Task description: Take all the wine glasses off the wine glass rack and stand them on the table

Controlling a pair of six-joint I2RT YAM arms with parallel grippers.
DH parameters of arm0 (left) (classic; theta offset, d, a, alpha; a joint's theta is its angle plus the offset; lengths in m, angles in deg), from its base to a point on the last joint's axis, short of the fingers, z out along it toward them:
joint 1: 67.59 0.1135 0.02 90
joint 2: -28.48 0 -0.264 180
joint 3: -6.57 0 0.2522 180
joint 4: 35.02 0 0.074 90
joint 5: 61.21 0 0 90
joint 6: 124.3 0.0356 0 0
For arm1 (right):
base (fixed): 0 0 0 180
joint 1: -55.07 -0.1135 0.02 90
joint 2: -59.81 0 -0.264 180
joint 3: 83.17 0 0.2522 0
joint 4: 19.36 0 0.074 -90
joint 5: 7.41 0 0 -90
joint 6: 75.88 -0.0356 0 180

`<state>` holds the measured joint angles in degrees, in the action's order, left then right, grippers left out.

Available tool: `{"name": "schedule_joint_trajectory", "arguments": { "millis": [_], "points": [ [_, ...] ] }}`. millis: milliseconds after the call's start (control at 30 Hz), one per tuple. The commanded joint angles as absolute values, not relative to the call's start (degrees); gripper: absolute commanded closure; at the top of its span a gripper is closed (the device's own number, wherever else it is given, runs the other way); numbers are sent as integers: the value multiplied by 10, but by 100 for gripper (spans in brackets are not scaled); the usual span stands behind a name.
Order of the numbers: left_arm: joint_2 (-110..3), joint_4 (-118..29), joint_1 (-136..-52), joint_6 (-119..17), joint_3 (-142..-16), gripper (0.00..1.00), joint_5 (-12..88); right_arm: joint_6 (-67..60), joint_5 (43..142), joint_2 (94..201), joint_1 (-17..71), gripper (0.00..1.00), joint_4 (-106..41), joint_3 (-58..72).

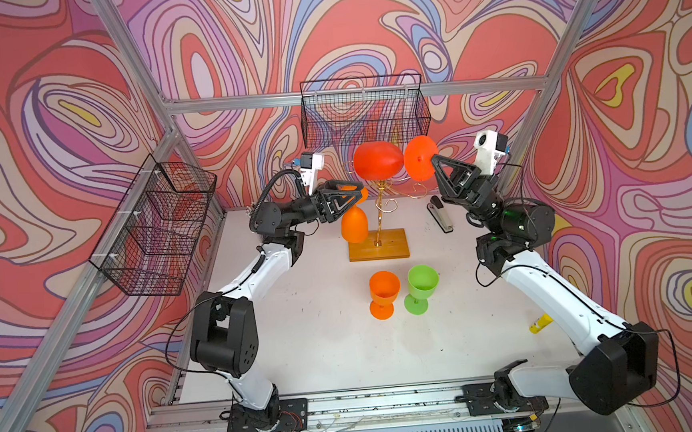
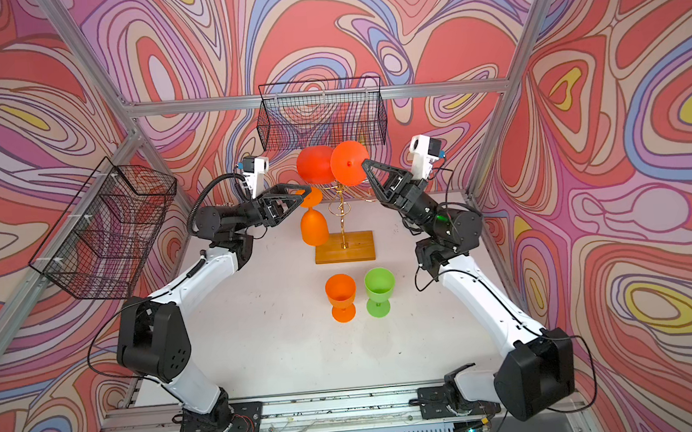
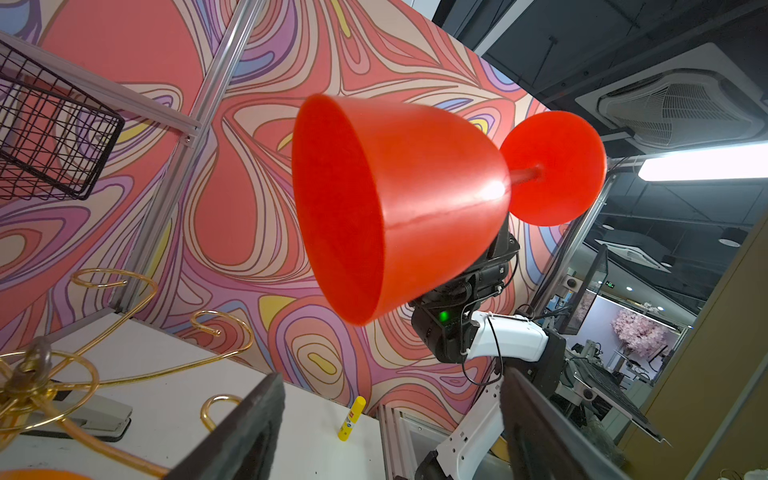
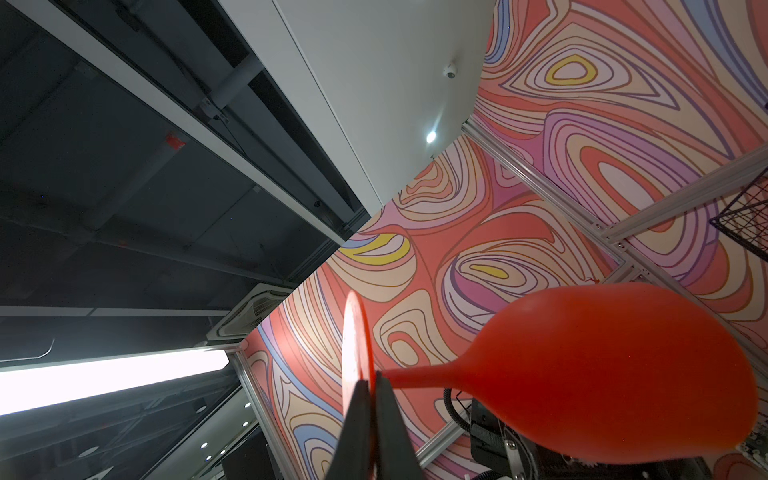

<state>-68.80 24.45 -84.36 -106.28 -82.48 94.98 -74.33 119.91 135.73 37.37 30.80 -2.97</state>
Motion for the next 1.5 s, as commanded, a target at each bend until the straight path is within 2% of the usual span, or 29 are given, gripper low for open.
{"name": "schedule_joint_trajectory", "arguments": {
  "millis": [0,367,600,667,867,1267,1467],
  "points": [
    [-683,293,-840,-1040,-844,20,955,-764,1197,1366,375,100,345,-45],
    [-684,294,-840,-1016,-849,28,945,-815,1191,1400,375,100,402,-49],
    [-675,294,-841,-1007,-843,46,938,-840,1185,1418,381,100,436,-54],
    [-671,294,-841,-1004,-842,48,938,-850,1183,1424,385,100,449,-55],
    [-659,294,-841,-989,-838,49,938,-880,1176,1444,392,100,483,-56],
    [-639,294,-858,-948,-836,60,956,-891,1178,1453,395,100,480,-59],
    [-631,294,-861,-931,-830,60,956,-929,1167,1472,397,100,506,-60]
  ]
}}
